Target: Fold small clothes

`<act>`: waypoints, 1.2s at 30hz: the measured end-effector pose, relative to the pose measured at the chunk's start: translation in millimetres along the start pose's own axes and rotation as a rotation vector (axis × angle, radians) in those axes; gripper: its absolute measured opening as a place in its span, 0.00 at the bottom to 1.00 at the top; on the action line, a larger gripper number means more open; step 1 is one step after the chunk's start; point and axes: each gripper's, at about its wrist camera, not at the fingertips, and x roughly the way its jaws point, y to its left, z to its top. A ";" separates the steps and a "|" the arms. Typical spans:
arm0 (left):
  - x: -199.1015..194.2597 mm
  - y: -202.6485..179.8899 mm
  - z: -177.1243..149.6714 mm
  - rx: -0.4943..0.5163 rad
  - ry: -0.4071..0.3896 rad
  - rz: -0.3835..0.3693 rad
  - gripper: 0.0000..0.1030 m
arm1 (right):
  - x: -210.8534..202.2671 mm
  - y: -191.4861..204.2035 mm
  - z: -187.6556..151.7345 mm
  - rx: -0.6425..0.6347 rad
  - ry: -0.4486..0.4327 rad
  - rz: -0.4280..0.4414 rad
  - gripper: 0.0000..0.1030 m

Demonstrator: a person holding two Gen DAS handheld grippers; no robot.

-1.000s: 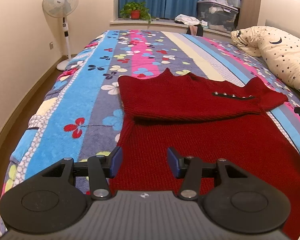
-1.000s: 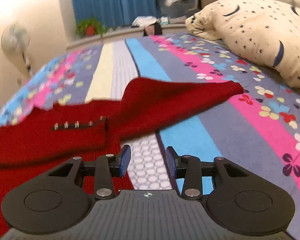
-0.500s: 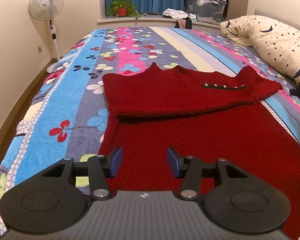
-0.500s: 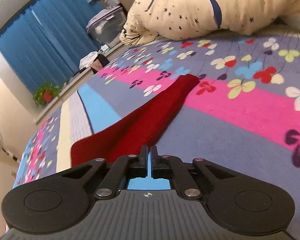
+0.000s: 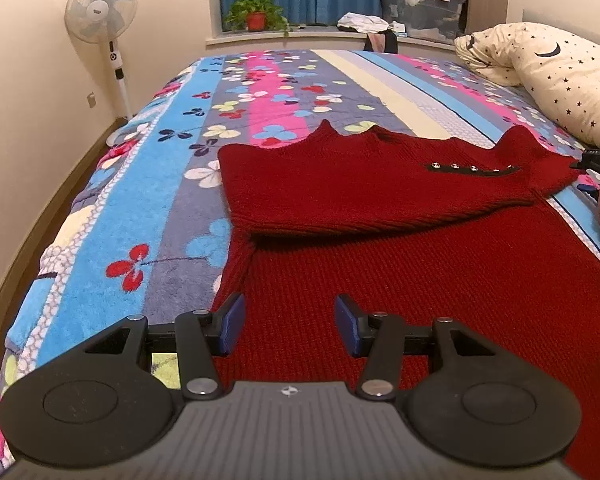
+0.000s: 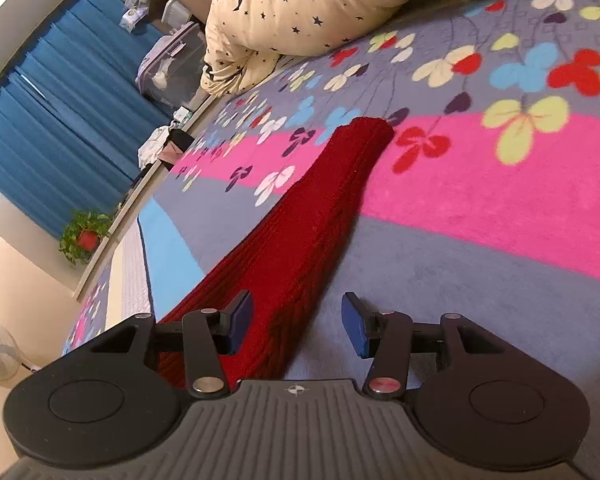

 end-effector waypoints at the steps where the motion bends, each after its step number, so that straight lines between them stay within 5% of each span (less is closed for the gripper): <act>1: 1.0 -0.1 -0.3 0.002 0.004 0.000 0.53 | 4.7 0.6 0.5 -0.002 -0.006 0.000 0.48; 2: 1.9 -0.5 -0.7 0.005 0.007 -0.001 0.53 | 7.8 1.1 1.0 -0.004 -0.012 0.001 0.43; 3: 2.6 -0.9 -0.9 0.009 0.009 -0.003 0.53 | 11.0 1.7 1.1 -0.004 -0.008 0.003 0.24; 4: 2.8 -1.3 -0.8 0.012 0.008 -0.004 0.53 | 13.1 1.6 0.8 0.000 -0.004 0.000 0.16; 10: -2.7 -1.6 3.7 0.004 -0.021 -0.015 0.53 | -6.5 43.2 9.3 -0.075 -0.107 -0.048 0.13; 14: -8.9 0.8 8.6 -0.012 -0.043 -0.016 0.53 | -62.0 156.2 -18.3 -0.441 -0.283 0.037 0.13; 18: -18.4 4.6 11.9 -0.040 -0.068 -0.018 0.53 | -132.7 263.6 -121.5 -0.876 -0.405 0.338 0.13; 21: -23.7 8.4 13.9 -0.064 -0.079 -0.019 0.53 | -157.9 304.0 -217.7 -1.120 -0.297 0.558 0.14; 23: -27.5 12.2 15.2 -0.082 -0.086 -0.023 0.53 | -147.9 310.6 -280.6 -1.222 -0.084 0.621 0.16; 27: -34.6 21.8 17.2 -0.126 -0.096 -0.031 0.53 | -103.1 289.1 -367.6 -1.359 0.348 0.513 0.18; 29: -37.7 27.1 18.1 -0.150 -0.097 -0.035 0.53 | -108.3 281.2 -371.8 -1.347 0.302 0.492 0.22; 32: -43.1 35.7 20.4 -0.193 -0.104 -0.051 0.53 | -108.5 285.6 -355.3 -1.246 0.363 0.486 0.32; 36: -48.2 44.0 24.9 -0.234 -0.120 -0.068 0.53 | -108.5 297.2 -358.7 -1.291 0.326 0.455 0.41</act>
